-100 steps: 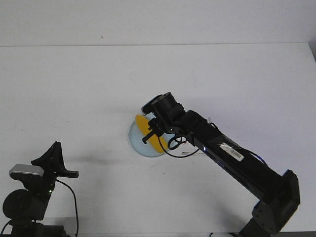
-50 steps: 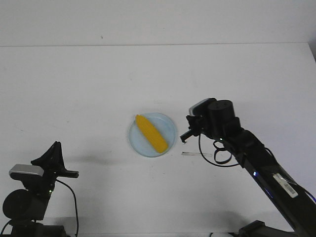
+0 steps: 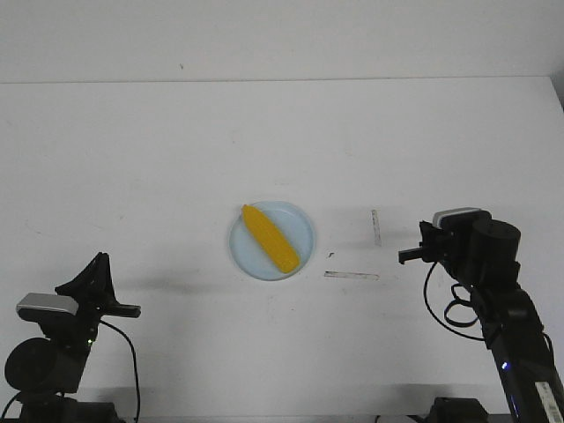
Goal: Place corn on plate with both arms
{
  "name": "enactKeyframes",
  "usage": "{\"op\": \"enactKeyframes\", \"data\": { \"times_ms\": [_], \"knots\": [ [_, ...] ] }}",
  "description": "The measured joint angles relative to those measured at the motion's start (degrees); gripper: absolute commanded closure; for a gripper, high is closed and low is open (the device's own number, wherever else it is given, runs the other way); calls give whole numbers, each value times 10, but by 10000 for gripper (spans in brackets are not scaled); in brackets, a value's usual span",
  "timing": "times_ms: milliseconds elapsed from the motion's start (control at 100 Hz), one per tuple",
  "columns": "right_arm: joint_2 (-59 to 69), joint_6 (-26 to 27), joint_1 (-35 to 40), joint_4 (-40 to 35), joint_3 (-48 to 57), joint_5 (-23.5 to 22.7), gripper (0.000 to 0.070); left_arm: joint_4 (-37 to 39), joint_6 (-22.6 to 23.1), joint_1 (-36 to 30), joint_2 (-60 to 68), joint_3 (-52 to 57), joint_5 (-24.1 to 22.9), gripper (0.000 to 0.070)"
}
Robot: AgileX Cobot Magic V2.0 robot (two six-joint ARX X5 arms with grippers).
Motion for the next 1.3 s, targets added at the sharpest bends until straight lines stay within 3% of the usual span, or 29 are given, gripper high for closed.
{"op": "enactKeyframes", "data": {
  "times_ms": [110, 300, 600, 870, 1300],
  "knots": [
    [-51, 0, -16, 29, -37, 17, 685, 0, 0, 0, 0, 0, 0, 699],
    [-148, 0, -22, 122, -121, 90, 685, 0, 0, 0, 0, 0, 0, 699],
    [-329, 35, -22, 137, -229, 89, 685, 0, 0, 0, 0, 0, 0, 699],
    [-504, 60, -22, 87, -243, 88, 685, 0, 0, 0, 0, 0, 0, 699],
    [-557, 61, -22, 88, -243, 88, 685, 0, 0, 0, 0, 0, 0, 699]
  ]
}}
